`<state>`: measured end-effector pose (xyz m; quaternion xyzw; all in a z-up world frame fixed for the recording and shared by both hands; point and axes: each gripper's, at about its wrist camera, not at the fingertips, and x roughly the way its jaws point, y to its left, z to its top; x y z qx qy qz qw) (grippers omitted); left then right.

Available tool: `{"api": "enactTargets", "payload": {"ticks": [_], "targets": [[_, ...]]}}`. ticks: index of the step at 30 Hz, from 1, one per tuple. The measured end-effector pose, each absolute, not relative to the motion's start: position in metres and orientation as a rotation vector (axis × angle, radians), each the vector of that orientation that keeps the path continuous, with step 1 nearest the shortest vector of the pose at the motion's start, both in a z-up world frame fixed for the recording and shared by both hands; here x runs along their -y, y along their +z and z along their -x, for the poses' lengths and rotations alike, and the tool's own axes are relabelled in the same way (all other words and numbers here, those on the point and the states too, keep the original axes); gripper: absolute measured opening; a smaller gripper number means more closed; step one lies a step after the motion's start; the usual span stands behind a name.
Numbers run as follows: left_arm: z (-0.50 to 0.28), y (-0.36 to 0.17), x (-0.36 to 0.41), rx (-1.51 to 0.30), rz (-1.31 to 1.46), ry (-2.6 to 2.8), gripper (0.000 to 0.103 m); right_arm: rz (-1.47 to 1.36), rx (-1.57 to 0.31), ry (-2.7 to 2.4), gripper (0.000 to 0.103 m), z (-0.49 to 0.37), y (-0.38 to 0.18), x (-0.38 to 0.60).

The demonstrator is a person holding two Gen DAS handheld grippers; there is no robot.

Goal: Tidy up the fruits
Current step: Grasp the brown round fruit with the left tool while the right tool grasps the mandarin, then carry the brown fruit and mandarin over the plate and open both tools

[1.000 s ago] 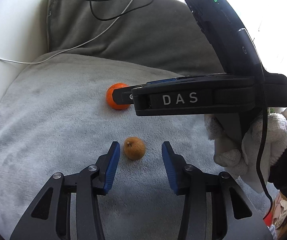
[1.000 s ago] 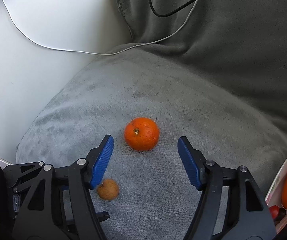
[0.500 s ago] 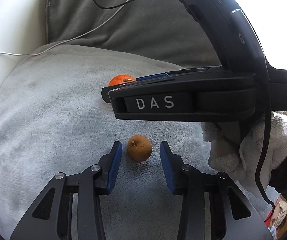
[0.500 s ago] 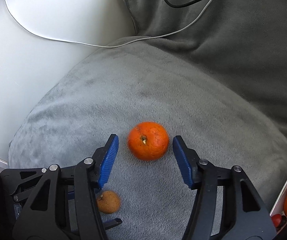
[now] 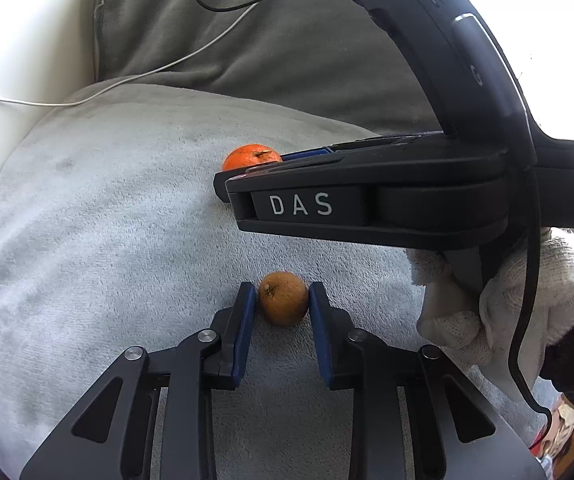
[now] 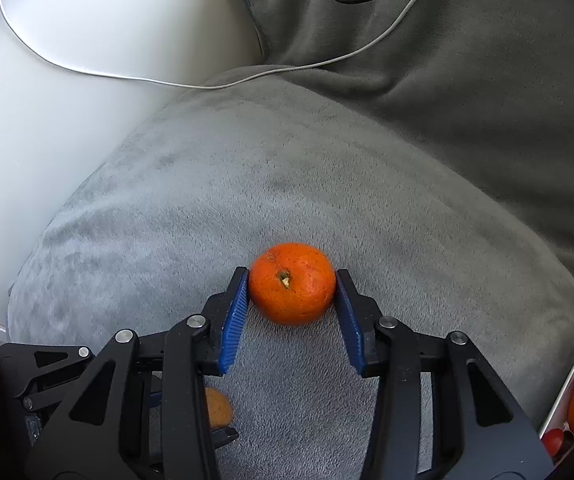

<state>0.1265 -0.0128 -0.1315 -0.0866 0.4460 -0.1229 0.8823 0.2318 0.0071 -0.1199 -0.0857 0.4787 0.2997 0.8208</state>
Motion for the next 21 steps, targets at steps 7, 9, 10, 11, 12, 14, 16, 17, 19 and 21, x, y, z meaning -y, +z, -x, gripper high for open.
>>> {"api": "enactTargets", "payload": {"ticks": [7,9,10,11,12,14,16,17,19,21], "targets": [[-0.118,-0.130,0.011,-0.919,0.184,-0.259,0.024,0.145,-1.007,0.624,0.043,-0.227,-0.113,0.004],[-0.118,-0.130,0.009,-0.916,0.188,-0.261,0.024,0.135,-1.000,0.616,0.043,-0.223,-0.108,0.012],[-0.116,-0.129,0.008,-0.913,0.189,-0.262,0.024,0.131,-0.996,0.613,0.043,-0.222,-0.106,0.014],[-0.114,-0.127,0.008,-0.911,0.189,-0.262,0.024,0.127,-0.991,0.611,0.043,-0.220,-0.104,0.018],[-0.114,-0.126,0.008,-0.909,0.189,-0.263,0.024,0.123,-0.987,0.608,0.043,-0.218,-0.102,0.021],[-0.111,-0.124,0.009,-0.905,0.188,-0.264,0.024,0.113,-0.979,0.604,0.043,-0.215,-0.097,0.027],[-0.109,-0.122,0.010,-0.901,0.189,-0.264,0.024,0.105,-0.968,0.596,0.043,-0.211,-0.091,0.034],[-0.108,-0.121,0.011,-0.898,0.189,-0.265,0.024,0.101,-0.962,0.591,0.043,-0.209,-0.089,0.037],[-0.106,-0.118,0.014,-0.891,0.185,-0.270,0.024,0.098,-0.950,0.583,0.043,-0.205,-0.084,0.042],[-0.102,-0.113,0.016,-0.882,0.179,-0.275,0.024,0.091,-0.938,0.575,0.043,-0.200,-0.078,0.050]]}}
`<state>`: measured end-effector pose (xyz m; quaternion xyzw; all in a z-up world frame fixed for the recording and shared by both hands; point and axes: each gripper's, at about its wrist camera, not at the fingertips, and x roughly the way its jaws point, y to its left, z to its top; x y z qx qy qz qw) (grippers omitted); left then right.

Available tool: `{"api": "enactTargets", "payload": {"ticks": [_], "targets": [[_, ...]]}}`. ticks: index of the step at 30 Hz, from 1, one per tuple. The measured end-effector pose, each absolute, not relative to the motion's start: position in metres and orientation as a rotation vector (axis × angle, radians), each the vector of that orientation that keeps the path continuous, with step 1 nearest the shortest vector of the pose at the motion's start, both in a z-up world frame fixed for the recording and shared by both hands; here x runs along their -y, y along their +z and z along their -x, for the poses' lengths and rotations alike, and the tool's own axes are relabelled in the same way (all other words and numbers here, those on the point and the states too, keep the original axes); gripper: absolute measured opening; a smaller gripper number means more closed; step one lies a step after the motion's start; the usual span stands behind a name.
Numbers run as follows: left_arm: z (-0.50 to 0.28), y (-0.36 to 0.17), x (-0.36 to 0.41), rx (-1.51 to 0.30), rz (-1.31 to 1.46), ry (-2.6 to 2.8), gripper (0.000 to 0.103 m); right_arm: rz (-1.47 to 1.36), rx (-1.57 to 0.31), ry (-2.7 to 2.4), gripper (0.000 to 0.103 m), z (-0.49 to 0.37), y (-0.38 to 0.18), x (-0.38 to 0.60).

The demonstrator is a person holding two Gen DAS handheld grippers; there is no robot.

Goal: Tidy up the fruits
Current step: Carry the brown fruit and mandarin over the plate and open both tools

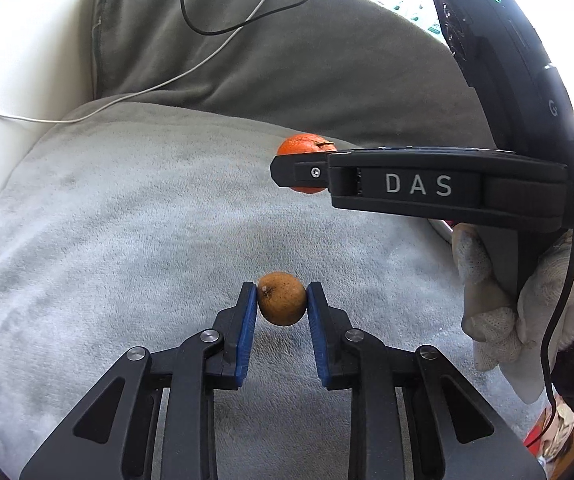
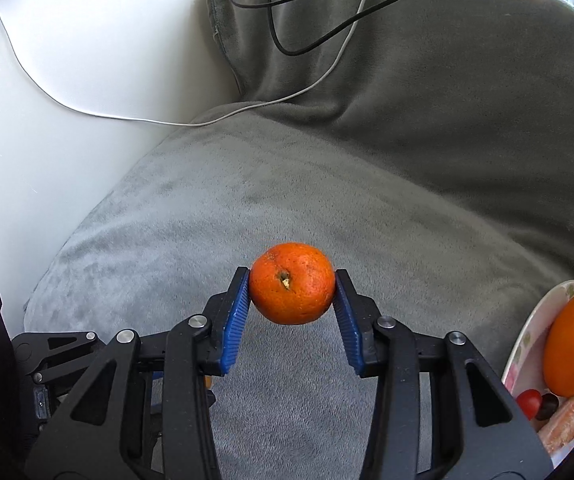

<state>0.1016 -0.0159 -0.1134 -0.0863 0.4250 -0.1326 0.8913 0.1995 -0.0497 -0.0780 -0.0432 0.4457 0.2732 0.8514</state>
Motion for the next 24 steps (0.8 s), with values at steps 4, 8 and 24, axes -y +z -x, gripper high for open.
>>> {"api": "enactTargets", "payload": {"ticks": [4,8,24], "targets": [[-0.096,-0.106,0.021,-0.863,0.168,-0.289,0.024,0.077,-0.914,0.555,0.043,-0.189,-0.067,0.066],[-0.093,-0.098,0.028,-0.844,0.162,-0.303,0.024,0.049,-0.894,0.532,0.043,-0.179,-0.057,0.086],[-0.121,-0.072,0.091,-0.787,0.128,-0.416,0.024,-0.040,-0.841,0.334,0.043,-0.145,-0.039,0.201]]}}
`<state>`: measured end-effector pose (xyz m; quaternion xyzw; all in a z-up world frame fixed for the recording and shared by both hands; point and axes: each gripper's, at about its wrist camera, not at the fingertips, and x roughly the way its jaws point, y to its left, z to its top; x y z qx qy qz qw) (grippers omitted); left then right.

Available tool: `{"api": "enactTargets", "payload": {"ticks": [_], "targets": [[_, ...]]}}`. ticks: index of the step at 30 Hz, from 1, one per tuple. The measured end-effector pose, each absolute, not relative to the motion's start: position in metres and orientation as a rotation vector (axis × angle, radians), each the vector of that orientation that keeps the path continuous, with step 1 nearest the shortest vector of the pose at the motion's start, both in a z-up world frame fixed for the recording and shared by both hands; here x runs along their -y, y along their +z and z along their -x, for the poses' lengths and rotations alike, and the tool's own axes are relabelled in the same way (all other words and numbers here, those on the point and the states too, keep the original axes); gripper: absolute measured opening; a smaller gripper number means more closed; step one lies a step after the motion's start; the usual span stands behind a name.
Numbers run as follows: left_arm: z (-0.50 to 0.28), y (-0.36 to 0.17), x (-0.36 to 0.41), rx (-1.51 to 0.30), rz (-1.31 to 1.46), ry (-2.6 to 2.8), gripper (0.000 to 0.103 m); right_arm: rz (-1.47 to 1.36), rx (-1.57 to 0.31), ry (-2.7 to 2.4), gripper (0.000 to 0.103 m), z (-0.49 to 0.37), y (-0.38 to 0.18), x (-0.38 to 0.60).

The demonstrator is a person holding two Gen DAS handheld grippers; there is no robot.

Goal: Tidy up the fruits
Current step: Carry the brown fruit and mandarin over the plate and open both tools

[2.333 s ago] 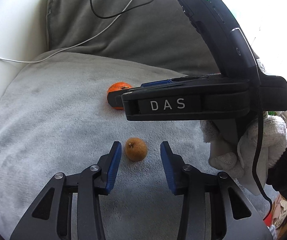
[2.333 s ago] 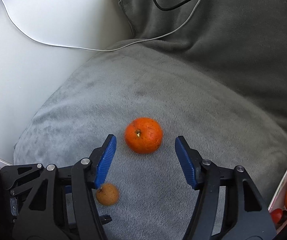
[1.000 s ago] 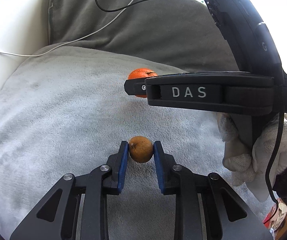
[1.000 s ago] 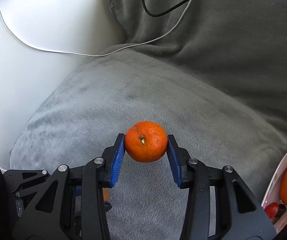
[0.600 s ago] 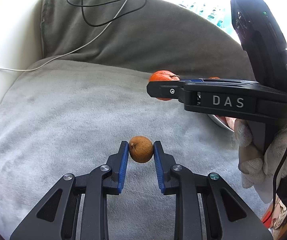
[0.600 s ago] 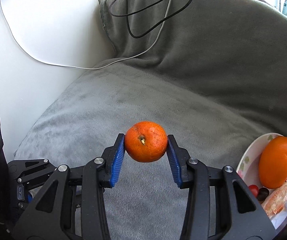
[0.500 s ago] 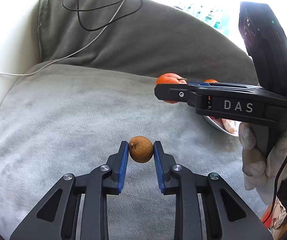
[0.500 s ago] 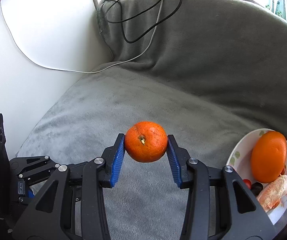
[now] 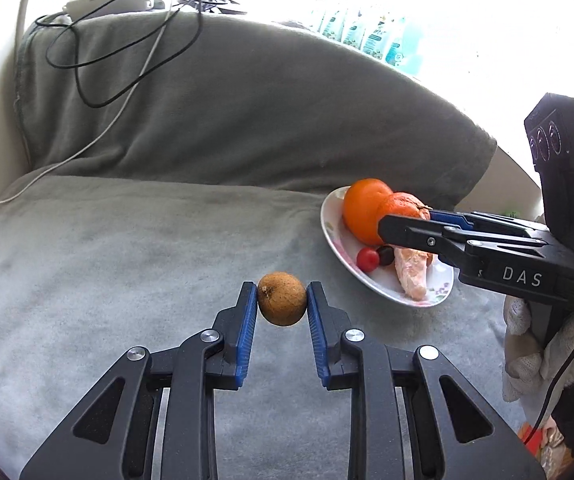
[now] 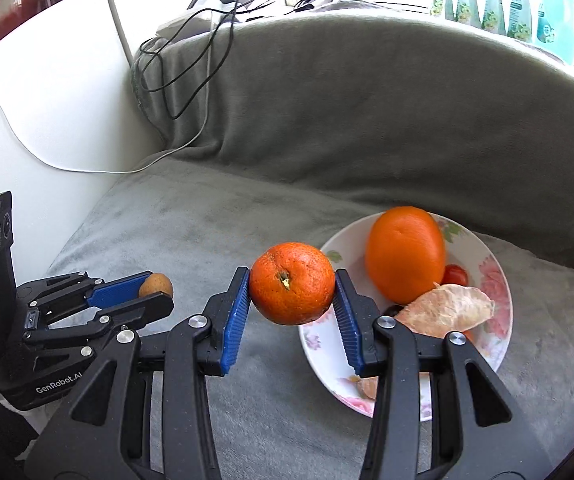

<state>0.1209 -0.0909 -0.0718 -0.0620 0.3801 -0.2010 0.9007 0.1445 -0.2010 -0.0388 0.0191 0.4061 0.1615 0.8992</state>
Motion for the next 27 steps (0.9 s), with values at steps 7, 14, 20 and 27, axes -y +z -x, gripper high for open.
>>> {"api": "enactTargets", "payload": {"ticks": [7,14,20,27], "targets": [[-0.136,-0.071,0.131,-0.778,0.095,-0.482,0.024,-0.059,-0.843,0.250,0.043,-0.146,-0.043,0.244],[-0.144,-0.075,0.169,-0.798,0.061,-0.527,0.024,-0.078,-0.848,0.203,0.043,-0.157,-0.048,0.268],[-0.151,-0.077,0.183,-0.805,0.042,-0.544,0.024,-0.085,-0.868,0.181,0.043,-0.174,-0.059,0.279],[-0.149,-0.072,0.185,-0.784,0.023,-0.565,0.024,-0.090,-0.868,0.183,0.046,-0.181,-0.063,0.282]]}}
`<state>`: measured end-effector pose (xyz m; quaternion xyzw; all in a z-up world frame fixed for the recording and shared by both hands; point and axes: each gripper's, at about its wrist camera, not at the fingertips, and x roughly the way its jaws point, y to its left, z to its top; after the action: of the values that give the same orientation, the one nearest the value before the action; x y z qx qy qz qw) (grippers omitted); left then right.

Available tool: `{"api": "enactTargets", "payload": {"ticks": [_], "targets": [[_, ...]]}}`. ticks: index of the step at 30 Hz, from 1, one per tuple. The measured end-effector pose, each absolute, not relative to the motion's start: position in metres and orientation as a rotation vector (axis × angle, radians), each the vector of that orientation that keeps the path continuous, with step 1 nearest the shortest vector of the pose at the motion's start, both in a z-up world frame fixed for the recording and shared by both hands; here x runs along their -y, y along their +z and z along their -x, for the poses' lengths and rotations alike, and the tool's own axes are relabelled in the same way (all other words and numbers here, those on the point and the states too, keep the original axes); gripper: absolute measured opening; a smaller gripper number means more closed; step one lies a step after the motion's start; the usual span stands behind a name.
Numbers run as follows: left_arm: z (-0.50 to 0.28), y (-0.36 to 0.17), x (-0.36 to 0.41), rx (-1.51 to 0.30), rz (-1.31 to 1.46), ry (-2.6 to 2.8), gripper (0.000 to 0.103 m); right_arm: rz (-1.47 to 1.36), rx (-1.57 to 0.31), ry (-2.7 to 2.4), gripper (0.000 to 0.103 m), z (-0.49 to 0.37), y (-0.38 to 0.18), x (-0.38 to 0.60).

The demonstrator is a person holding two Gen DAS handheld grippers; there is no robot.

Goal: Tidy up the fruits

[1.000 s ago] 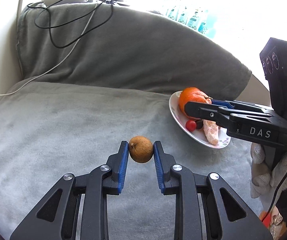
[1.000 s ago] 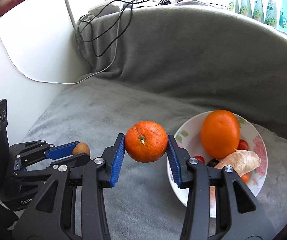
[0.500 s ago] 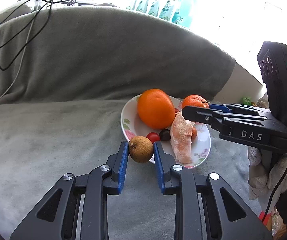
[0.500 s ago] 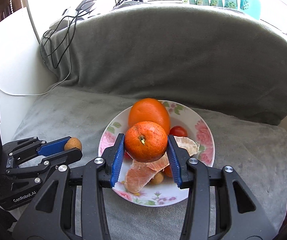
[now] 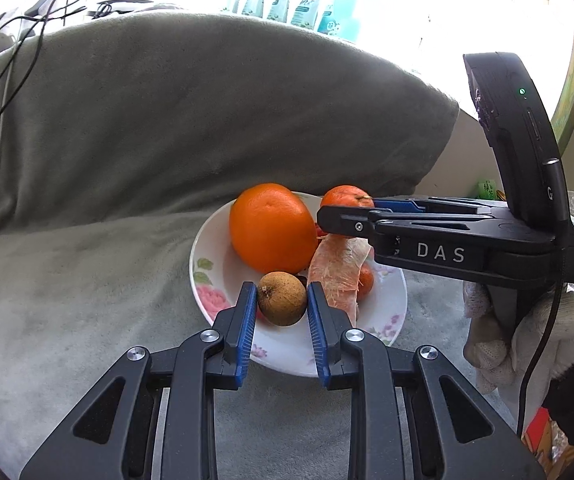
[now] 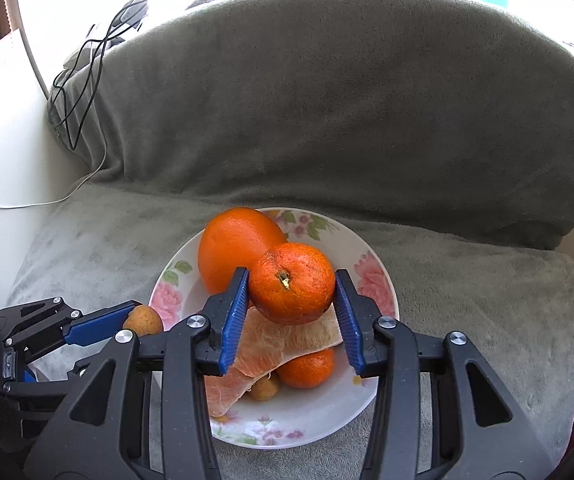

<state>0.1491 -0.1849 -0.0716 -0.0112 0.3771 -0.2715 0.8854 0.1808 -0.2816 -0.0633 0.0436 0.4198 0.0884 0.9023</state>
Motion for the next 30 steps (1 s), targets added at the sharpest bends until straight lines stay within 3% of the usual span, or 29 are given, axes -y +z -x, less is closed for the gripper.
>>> {"api": "enactTargets", "payload": {"ticks": [1,3,5,11,14,17,20,30], "targets": [[-0.148,-0.071,0.185,-0.780,0.020,-0.567,0.024,-0.089,-0.862,0.182,0.051,-0.180,-0.062,0.282],[-0.147,-0.070,0.187,-0.776,0.011,-0.567,0.034,-0.090,-0.840,0.183,0.072,-0.177,-0.058,0.282],[-0.146,-0.068,0.186,-0.775,0.015,-0.569,0.041,-0.091,-0.830,0.186,0.073,-0.175,-0.055,0.282],[-0.143,-0.069,0.183,-0.771,0.023,-0.560,0.042,-0.096,-0.813,0.187,0.073,-0.171,-0.048,0.283],[-0.143,-0.069,0.187,-0.773,0.026,-0.560,0.050,-0.113,-0.810,0.188,0.073,-0.169,-0.047,0.286],[-0.143,-0.068,0.189,-0.768,0.029,-0.561,0.051,-0.118,-0.808,0.183,0.073,-0.167,-0.047,0.288],[-0.143,-0.066,0.188,-0.761,0.031,-0.550,0.064,-0.119,-0.802,0.175,0.073,-0.165,-0.046,0.288],[-0.140,-0.061,0.183,-0.757,0.035,-0.515,0.066,-0.102,-0.782,0.139,0.074,-0.153,-0.040,0.288]]}}
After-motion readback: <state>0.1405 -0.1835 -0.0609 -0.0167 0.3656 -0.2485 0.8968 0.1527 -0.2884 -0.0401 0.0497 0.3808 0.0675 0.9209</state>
